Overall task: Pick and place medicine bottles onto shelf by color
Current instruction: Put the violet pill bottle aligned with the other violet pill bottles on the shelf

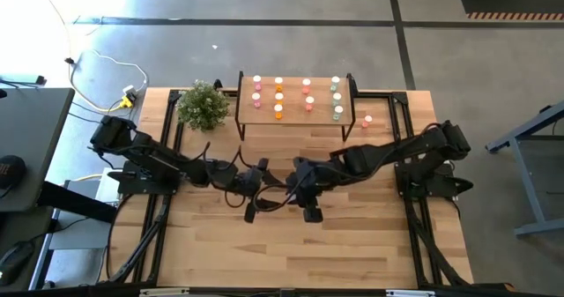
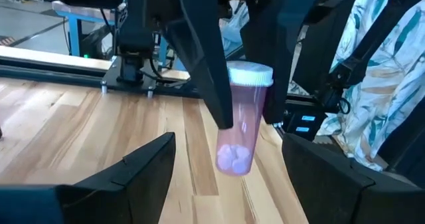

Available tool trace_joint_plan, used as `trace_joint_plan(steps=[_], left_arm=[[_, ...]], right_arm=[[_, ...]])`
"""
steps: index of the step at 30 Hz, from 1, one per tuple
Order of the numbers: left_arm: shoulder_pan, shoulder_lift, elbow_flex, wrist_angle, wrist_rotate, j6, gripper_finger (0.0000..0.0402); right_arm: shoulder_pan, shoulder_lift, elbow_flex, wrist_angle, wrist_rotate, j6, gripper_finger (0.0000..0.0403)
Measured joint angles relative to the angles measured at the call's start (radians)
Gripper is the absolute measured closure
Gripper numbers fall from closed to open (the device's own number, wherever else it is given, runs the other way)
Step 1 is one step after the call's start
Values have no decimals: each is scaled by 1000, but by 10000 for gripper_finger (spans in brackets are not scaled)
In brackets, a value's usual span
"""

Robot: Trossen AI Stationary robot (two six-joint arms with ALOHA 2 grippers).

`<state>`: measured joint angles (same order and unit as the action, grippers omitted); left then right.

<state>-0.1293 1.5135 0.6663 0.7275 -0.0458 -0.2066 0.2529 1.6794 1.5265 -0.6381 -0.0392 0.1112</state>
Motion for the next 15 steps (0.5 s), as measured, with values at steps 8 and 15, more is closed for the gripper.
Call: trace_joint_plan(steps=[8,15], left_arm=[[53,0,3,-5,88,-20,135],[85,-1,3,-27,143,-27,135]], right_arm=[[-31,0,0,1,-25,-34,286],[-60,0,0,23,-48,-52,286]])
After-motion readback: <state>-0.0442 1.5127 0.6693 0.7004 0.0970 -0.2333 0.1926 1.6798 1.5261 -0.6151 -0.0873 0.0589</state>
